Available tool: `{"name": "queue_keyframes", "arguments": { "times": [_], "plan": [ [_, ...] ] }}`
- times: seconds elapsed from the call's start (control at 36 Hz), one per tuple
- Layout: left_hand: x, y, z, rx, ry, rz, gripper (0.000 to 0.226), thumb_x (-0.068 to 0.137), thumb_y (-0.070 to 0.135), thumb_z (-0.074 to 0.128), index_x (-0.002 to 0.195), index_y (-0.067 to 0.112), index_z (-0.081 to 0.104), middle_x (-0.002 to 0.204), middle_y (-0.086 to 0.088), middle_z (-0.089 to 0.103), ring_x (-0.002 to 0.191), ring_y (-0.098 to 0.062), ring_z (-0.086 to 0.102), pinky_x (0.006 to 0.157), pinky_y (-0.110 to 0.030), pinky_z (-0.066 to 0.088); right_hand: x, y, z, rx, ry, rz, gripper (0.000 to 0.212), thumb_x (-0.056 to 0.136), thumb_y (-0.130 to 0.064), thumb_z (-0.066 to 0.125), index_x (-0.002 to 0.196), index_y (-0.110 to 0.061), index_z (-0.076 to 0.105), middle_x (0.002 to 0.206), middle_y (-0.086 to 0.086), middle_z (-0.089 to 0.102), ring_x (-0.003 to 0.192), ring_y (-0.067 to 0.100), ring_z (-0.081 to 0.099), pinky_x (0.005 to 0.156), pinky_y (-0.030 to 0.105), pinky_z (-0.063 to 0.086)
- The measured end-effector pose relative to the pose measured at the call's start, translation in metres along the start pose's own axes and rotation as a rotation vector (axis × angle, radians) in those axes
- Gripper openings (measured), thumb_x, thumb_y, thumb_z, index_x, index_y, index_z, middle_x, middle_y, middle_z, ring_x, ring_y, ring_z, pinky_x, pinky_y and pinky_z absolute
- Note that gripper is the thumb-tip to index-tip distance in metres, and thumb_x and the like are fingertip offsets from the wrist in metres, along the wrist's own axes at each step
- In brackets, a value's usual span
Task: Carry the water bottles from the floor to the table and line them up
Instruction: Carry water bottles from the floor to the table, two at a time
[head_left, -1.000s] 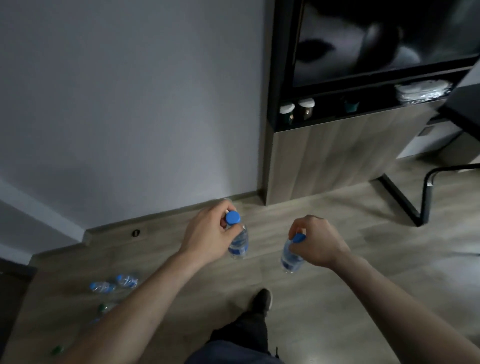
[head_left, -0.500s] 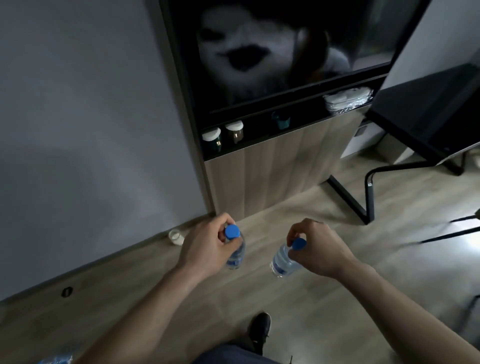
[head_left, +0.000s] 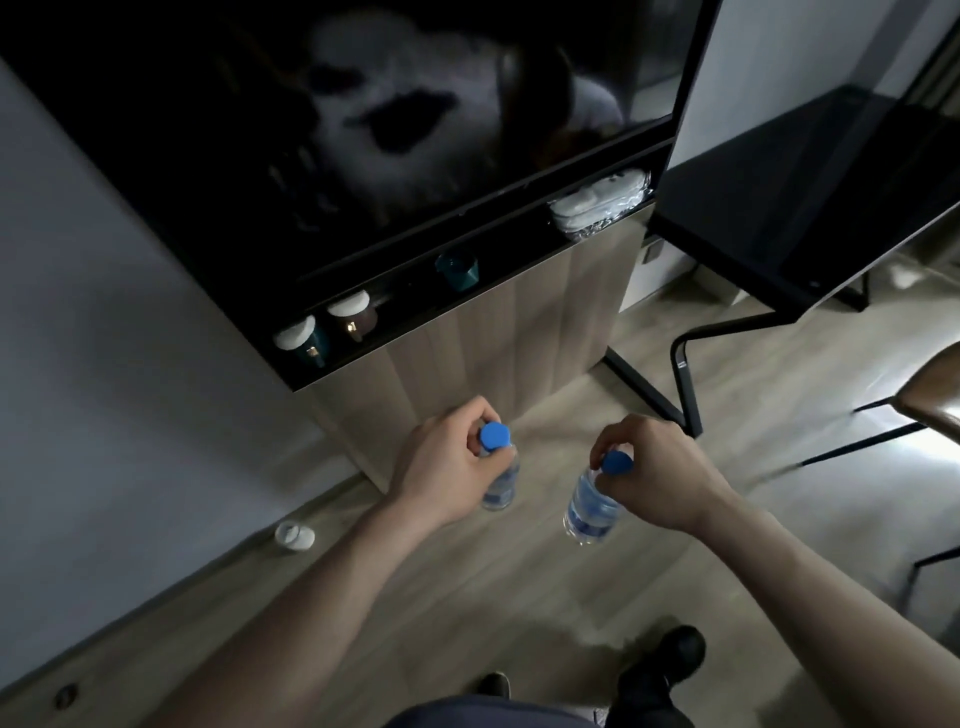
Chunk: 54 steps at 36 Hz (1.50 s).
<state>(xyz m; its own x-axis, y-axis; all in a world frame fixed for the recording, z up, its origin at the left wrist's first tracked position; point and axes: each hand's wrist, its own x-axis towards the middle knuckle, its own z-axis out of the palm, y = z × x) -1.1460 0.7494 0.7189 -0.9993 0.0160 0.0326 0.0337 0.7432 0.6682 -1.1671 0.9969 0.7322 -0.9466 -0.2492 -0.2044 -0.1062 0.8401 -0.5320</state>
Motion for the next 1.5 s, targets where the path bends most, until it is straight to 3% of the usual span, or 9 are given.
{"name": "queue_keyframes", "arguments": {
  "times": [0.17,0.36,0.53,0.61,0.75,0.89,1.14,1.28,1.5],
  "plan": [
    [0.054,0.055,0.062,-0.042,0.013,-0.073,0.021,0.077,0.039,0.068,0.087,0.029,0.054,0.064,0.01,0.057,0.056,-0.01,0.049,0.057,-0.041,0.049,0.039,0.077,-0.054,0.022,-0.025,-0.027,0.02,0.066,-0.021,0.067,0.069,-0.04,0.067,0.088,-0.017,0.065,0.078,0.006,0.062,0.067,0.027,0.055],
    [0.102,0.127,0.12,-0.034,0.1,-0.128,0.023,0.076,0.04,0.071,0.086,0.029,0.054,0.068,0.011,0.062,0.06,-0.012,0.056,0.057,-0.037,0.051,0.08,0.166,-0.13,0.048,-0.067,-0.058,0.017,0.064,-0.022,0.067,0.07,-0.039,0.066,0.086,-0.018,0.061,0.073,0.005,0.062,0.06,0.025,0.053],
    [0.151,0.179,0.156,-0.073,0.108,-0.154,0.025,0.073,0.044,0.069,0.086,0.028,0.055,0.066,0.01,0.059,0.056,-0.01,0.051,0.055,-0.035,0.046,0.12,0.226,-0.19,-0.022,-0.074,-0.09,0.015,0.064,-0.026,0.068,0.07,-0.039,0.065,0.083,-0.022,0.06,0.071,-0.004,0.056,0.05,0.007,0.032],
    [0.184,0.199,0.172,-0.059,0.087,-0.151,0.025,0.074,0.044,0.069,0.087,0.027,0.056,0.066,0.01,0.06,0.058,-0.011,0.053,0.057,-0.038,0.048,0.143,0.254,-0.213,-0.044,-0.074,-0.098,0.015,0.068,-0.028,0.068,0.069,-0.041,0.063,0.082,-0.021,0.06,0.072,-0.001,0.057,0.051,0.009,0.031],
    [0.249,0.223,0.206,0.0,0.025,-0.117,0.021,0.078,0.045,0.067,0.088,0.032,0.054,0.069,0.015,0.061,0.059,-0.007,0.055,0.055,-0.033,0.05,0.186,0.306,-0.248,-0.039,-0.056,-0.078,0.012,0.071,-0.026,0.069,0.074,-0.037,0.065,0.09,-0.016,0.06,0.081,0.008,0.06,0.064,0.023,0.05],
    [0.326,0.241,0.244,-0.024,-0.018,-0.098,0.022,0.077,0.046,0.066,0.087,0.031,0.053,0.068,0.014,0.058,0.061,-0.008,0.051,0.059,-0.037,0.049,0.236,0.351,-0.286,-0.026,-0.032,-0.068,0.017,0.069,-0.021,0.068,0.073,-0.037,0.064,0.09,-0.023,0.056,0.076,0.003,0.059,0.059,0.019,0.046],
    [0.458,0.291,0.289,-0.005,-0.022,-0.033,0.026,0.075,0.05,0.061,0.088,0.031,0.05,0.073,0.016,0.06,0.064,-0.007,0.055,0.055,-0.029,0.047,0.323,0.414,-0.362,-0.008,0.025,0.013,0.015,0.067,-0.02,0.068,0.07,-0.034,0.064,0.089,-0.015,0.058,0.071,0.012,0.063,0.063,0.039,0.058],
    [0.517,0.321,0.312,0.0,-0.032,-0.01,0.023,0.078,0.042,0.067,0.088,0.03,0.05,0.071,0.009,0.061,0.066,-0.013,0.057,0.06,-0.041,0.051,0.365,0.447,-0.399,-0.043,0.013,0.036,0.02,0.07,-0.013,0.064,0.07,-0.033,0.064,0.089,-0.015,0.058,0.07,0.01,0.063,0.064,0.037,0.058],
    [0.584,0.356,0.37,0.014,-0.014,-0.075,0.022,0.079,0.043,0.069,0.088,0.036,0.05,0.073,0.013,0.059,0.067,-0.009,0.054,0.06,-0.038,0.05,0.437,0.512,-0.442,-0.057,-0.053,-0.031,0.015,0.074,-0.024,0.064,0.072,-0.038,0.062,0.092,-0.016,0.057,0.074,0.007,0.062,0.064,0.029,0.055]
  ]
}}
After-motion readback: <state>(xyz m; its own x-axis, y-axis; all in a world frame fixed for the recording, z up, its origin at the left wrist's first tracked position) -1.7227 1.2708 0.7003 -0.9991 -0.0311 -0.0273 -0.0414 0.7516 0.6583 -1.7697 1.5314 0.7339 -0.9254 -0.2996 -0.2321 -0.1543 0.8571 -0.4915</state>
